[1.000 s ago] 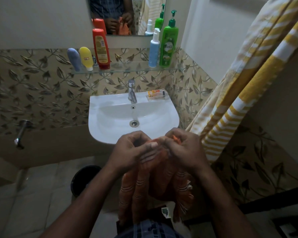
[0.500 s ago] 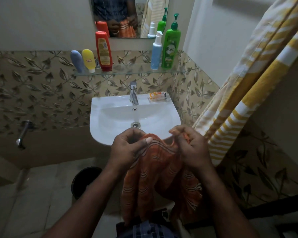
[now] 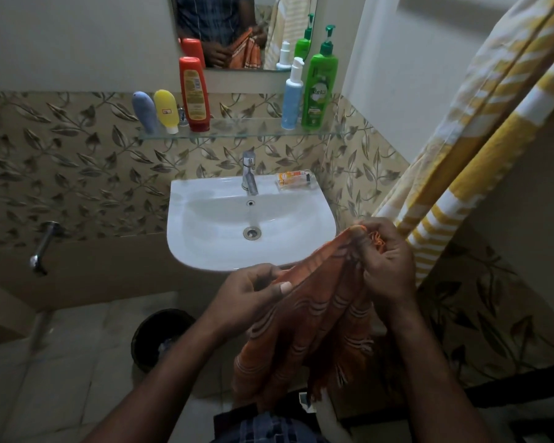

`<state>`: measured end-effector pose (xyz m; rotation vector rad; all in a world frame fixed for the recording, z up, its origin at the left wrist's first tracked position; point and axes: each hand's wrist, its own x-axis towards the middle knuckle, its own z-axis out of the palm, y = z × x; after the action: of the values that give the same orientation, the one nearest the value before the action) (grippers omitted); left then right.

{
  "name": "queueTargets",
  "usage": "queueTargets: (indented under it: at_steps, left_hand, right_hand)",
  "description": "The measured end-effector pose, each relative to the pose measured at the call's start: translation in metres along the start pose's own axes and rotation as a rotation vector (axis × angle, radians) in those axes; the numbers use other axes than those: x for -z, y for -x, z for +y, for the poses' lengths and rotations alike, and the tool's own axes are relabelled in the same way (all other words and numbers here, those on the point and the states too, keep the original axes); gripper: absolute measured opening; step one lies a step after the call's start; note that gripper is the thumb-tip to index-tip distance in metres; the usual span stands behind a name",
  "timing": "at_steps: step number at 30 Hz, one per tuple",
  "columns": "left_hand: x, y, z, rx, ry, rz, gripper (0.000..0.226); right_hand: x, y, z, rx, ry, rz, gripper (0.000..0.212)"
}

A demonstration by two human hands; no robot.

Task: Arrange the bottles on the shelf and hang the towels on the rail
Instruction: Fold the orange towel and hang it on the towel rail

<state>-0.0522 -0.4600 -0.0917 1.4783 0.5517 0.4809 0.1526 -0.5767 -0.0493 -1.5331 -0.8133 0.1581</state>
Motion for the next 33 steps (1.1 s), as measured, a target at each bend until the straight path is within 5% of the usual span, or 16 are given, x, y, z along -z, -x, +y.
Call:
queueTargets:
  at_steps: [4, 6, 9, 15, 19, 27, 28, 30, 33]
  left_hand:
    - [0.001, -0.005, 0.006, -0.077, 0.005, 0.123, 0.012]
    - [0.002, -0.009, 0.013, -0.130, -0.049, 0.138, 0.007]
    - [0.003, -0.013, 0.018, -0.191, -0.192, 0.196, 0.006]
    - [0.004, -0.011, 0.010, -0.084, -0.062, 0.063, 0.036]
    - [0.003, -0.004, 0.008, -0.094, -0.104, 0.028, 0.026]
    - [0.007, -0.007, 0.011, -0.151, -0.030, 0.221, 0.007]
    - [0.006, -0.007, 0.011, -0.160, -0.059, 0.224, 0.007]
    - [0.003, -0.007, 0.012, -0.184, -0.091, 0.225, 0.013]
    - [0.004, -0.008, 0.009, -0.138, -0.104, 0.191, 0.031]
  right_hand:
    - [-0.005, 0.006, -0.008, -0.106, -0.092, -0.190, 0.011]
    - [-0.012, 0.015, -0.011, -0.123, 0.057, -0.370, 0.010]
    - [-0.027, 0.031, -0.016, -0.069, 0.318, -0.590, 0.050]
    - [-0.024, 0.019, -0.011, -0.041, 0.204, -0.328, 0.029]
    - [-0.012, 0.010, -0.005, -0.097, 0.008, -0.149, 0.012]
    - [-0.020, 0.026, -0.013, -0.150, 0.081, -0.318, 0.004]
    - [-0.023, 0.029, -0.014, -0.131, 0.169, -0.377, 0.016]
    - [-0.029, 0.036, -0.017, -0.047, 0.333, -0.475, 0.038]
    - [-0.031, 0.034, -0.019, -0.021, 0.267, -0.357, 0.033]
